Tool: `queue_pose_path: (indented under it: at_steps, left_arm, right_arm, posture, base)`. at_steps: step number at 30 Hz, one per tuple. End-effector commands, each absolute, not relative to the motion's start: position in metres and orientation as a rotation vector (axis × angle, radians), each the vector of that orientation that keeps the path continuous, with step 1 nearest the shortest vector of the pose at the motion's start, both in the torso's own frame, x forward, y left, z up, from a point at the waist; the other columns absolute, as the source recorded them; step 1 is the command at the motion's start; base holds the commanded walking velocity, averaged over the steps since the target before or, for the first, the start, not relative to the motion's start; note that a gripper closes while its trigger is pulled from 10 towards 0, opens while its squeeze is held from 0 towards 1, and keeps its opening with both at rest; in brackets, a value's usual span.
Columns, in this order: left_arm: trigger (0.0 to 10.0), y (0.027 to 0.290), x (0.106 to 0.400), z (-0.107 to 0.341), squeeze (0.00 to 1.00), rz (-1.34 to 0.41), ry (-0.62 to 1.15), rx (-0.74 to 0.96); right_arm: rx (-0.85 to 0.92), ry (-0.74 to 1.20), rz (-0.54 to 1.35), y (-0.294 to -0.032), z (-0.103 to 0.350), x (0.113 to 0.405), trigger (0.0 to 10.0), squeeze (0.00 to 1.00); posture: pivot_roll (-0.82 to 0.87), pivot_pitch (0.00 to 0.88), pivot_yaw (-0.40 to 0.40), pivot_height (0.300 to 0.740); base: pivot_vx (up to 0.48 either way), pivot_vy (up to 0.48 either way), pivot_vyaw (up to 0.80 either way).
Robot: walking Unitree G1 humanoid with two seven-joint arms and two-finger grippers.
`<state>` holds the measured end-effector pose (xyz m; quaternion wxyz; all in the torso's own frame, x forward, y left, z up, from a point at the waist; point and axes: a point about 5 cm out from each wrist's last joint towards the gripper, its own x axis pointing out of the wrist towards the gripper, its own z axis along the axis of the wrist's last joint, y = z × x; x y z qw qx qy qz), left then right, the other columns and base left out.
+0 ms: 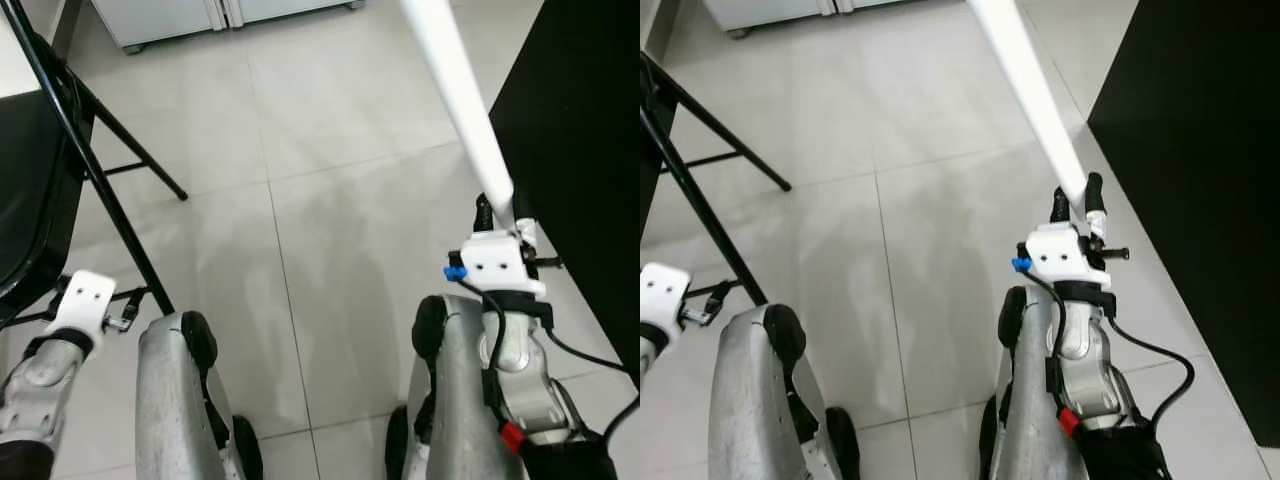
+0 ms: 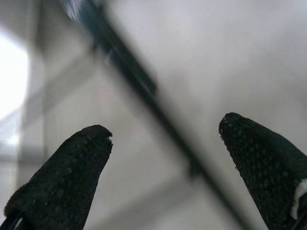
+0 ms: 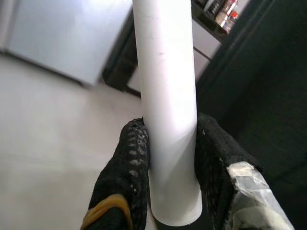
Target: Building children table
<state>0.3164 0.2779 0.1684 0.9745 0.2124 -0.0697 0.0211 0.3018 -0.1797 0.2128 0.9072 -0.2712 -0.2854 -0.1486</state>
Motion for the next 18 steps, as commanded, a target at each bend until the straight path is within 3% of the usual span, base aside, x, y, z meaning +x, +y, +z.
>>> queue_pose_path:
  at_steps: [1,7,18]
  left_arm:
    - [10.0,0.280,0.314,0.182,0.00,0.063,-0.196,0.431]
    - [10.0,0.247,0.320,0.205,0.00,-0.017,-0.309,0.402]
    - [10.0,0.225,0.313,0.200,0.00,-0.091,-0.291,0.382]
  right_arm:
    - [-0.540,-0.622,-0.297,-0.178,0.220,0.298,10.0,0.00]
    - [-0.503,-0.704,-0.229,-0.163,0.247,0.301,10.0,0.00]
    - [-0.467,-0.689,-0.203,-0.156,0.251,0.299,10.0,0.00]
  posture:
    - [0.13,0.306,0.087,0.300]
    - [0.12,0.277,0.079,0.300]
    - [0.11,0.257,0.076,0.334]
  base:
    - [0.000,0.000,0.00]
    - [0.000,0.000,0.00]
    - [0.000,0.000,0.00]
